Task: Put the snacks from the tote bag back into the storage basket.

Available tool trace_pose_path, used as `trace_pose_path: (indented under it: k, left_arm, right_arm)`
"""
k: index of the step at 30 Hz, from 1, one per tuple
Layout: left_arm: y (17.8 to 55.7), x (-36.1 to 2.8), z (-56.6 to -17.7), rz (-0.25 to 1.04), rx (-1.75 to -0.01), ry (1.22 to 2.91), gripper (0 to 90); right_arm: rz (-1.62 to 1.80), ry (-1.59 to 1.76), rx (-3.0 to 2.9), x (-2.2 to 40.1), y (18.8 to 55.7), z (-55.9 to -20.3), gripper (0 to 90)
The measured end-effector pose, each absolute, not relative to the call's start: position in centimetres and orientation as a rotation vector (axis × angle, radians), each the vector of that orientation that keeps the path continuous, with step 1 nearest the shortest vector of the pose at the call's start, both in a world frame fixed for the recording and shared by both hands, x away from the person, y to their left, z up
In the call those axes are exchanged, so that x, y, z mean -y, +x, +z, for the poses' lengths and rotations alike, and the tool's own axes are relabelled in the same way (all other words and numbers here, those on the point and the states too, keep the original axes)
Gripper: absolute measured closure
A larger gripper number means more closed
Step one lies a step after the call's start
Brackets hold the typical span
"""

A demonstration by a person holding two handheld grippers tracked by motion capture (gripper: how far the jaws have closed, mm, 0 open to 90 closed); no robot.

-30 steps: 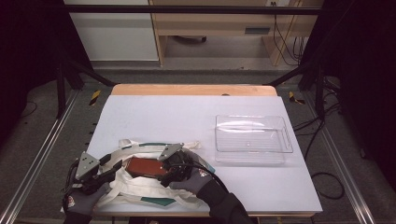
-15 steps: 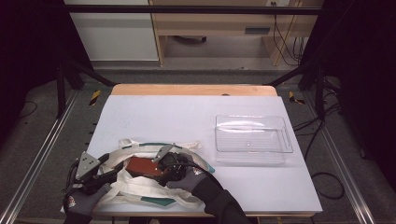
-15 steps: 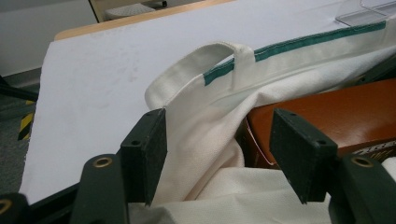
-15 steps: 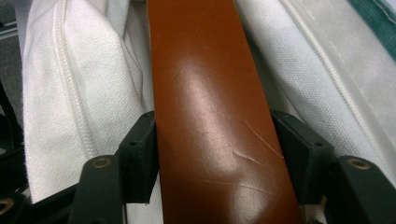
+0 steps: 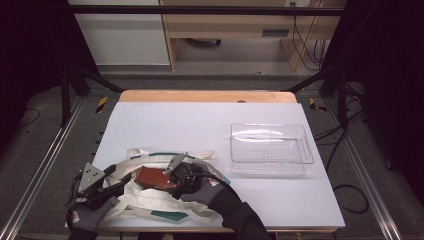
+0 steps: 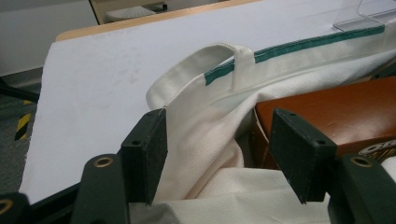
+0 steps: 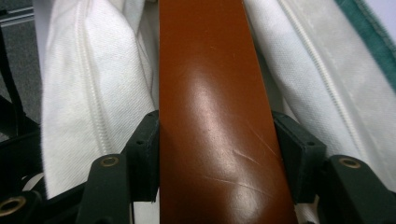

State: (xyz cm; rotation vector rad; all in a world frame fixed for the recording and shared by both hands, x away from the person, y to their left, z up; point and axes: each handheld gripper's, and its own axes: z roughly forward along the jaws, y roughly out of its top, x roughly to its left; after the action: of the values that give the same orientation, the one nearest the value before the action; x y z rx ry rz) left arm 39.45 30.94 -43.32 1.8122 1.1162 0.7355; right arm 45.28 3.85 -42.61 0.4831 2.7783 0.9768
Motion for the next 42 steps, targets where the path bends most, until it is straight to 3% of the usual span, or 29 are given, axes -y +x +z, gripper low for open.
trace_pose_path:
  k: [19,42]
  left_arm:
    - [39.3,-31.2,-43.4,0.741,-1.130,1.793,35.2]
    - [39.3,-30.9,-43.4,0.742,-1.116,1.809,32.3]
  right_arm:
    - [1.147,0.483,-2.715,-1.4,44.5,-36.8,42.9]
    - [1.253,0.632,-2.550,6.8,44.4,-32.6,43.1]
